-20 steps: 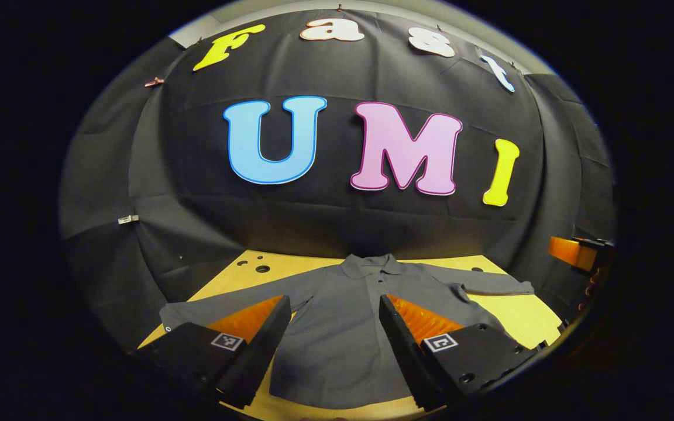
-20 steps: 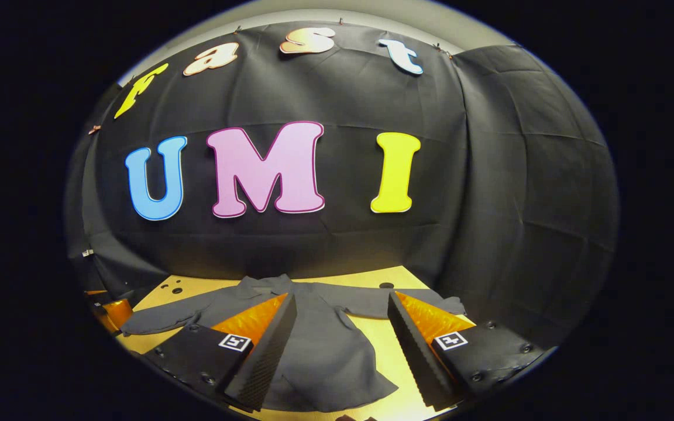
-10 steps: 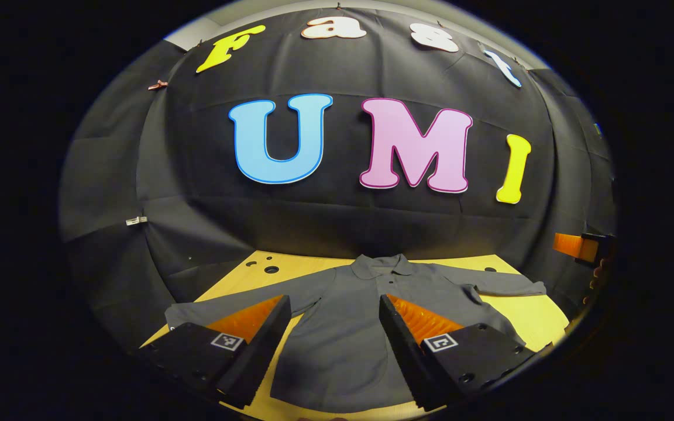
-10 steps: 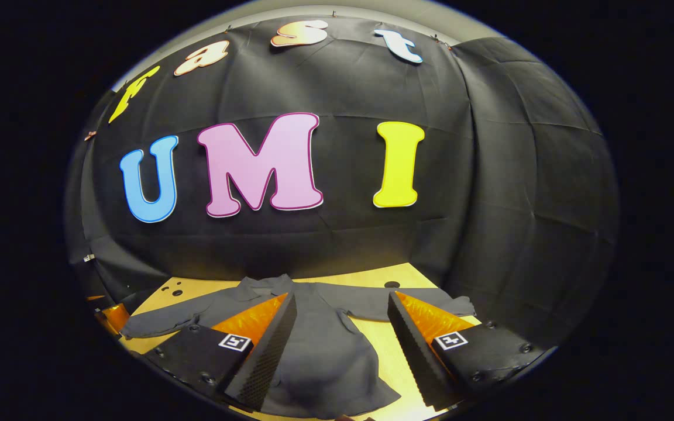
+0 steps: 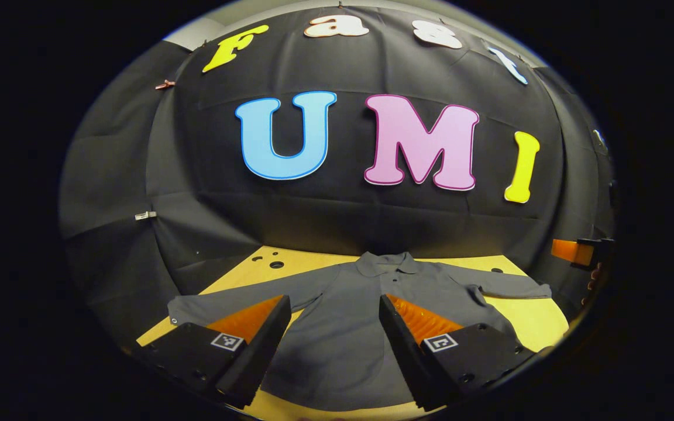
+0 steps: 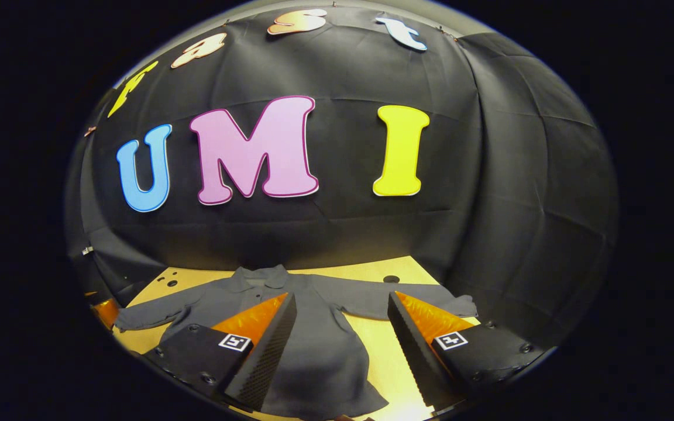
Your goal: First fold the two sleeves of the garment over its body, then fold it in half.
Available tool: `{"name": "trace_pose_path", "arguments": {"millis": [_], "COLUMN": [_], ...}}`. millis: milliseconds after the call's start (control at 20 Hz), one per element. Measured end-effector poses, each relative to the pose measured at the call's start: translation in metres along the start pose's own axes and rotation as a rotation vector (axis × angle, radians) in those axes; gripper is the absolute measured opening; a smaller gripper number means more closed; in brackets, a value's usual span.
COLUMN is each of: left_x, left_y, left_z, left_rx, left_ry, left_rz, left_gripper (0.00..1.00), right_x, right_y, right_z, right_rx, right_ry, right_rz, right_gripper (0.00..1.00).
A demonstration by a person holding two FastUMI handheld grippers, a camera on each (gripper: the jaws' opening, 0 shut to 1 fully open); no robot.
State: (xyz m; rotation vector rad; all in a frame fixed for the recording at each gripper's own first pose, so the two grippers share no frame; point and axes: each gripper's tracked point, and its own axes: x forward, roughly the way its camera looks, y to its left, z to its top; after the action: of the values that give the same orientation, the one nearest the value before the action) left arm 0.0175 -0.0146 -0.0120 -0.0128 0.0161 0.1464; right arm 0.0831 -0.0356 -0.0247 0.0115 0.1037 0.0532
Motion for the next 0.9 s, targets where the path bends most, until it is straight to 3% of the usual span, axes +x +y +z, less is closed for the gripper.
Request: {"name": "trace_pose_path", "arguments": {"millis": [350, 700, 900], "left_x": [0.001, -0.003, -0.006], "left_y": [-0.016, -0.037, -0.058], "left_z": [-0.015, -0.019, -0.029], "left_rx": [-0.016, 0.026, 0.033], "left_ry": [0.048, 0.081, 0.114], "left_rz": [0.031, 0.023, -0.006], "left_gripper": [0.96, 0.96, 0.96], "right_x": [0.046, 0.092, 0.116], "right_y": [-0.060, -0.144, -0.186], "right_z": [-0.016, -0.070, -0.098], "right_rx": [0.025, 0.071, 0.160], "right_ry": [0.066, 0.245, 0.328], "right_rz": [-0.071, -0.242, -0.340], "right_gripper": [0.97, 0.98, 0.99]}}
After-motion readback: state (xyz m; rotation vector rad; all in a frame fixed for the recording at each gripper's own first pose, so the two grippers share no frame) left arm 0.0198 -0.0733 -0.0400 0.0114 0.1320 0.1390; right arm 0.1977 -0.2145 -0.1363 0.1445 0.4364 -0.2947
